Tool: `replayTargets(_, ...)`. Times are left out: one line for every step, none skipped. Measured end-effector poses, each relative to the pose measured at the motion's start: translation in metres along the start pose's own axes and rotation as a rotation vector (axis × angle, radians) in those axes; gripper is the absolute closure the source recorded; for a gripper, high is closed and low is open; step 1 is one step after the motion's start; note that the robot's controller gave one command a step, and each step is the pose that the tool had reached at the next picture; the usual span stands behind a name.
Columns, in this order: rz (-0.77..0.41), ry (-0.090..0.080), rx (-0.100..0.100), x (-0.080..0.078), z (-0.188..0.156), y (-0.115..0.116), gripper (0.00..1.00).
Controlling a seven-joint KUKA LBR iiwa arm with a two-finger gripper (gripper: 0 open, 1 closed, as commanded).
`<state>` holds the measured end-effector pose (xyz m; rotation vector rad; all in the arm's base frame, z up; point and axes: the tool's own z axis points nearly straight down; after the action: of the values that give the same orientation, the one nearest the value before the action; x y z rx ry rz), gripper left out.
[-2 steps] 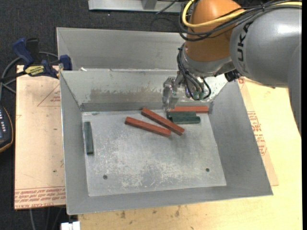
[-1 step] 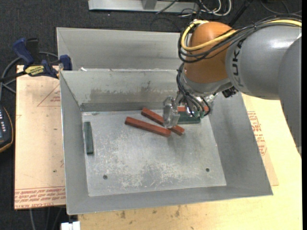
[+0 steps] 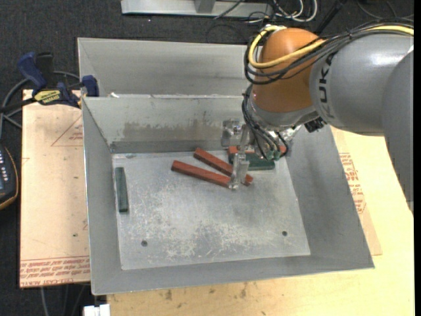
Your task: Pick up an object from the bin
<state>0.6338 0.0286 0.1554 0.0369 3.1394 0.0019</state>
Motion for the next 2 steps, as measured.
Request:
replayTargets(0.211,0.005,0.000,-0.0093,0.0885,-0.0055,0.00)
replayTargets(0.211,-0.001,-0.001,-0.0116,0.0836,-0.0053,1.00)
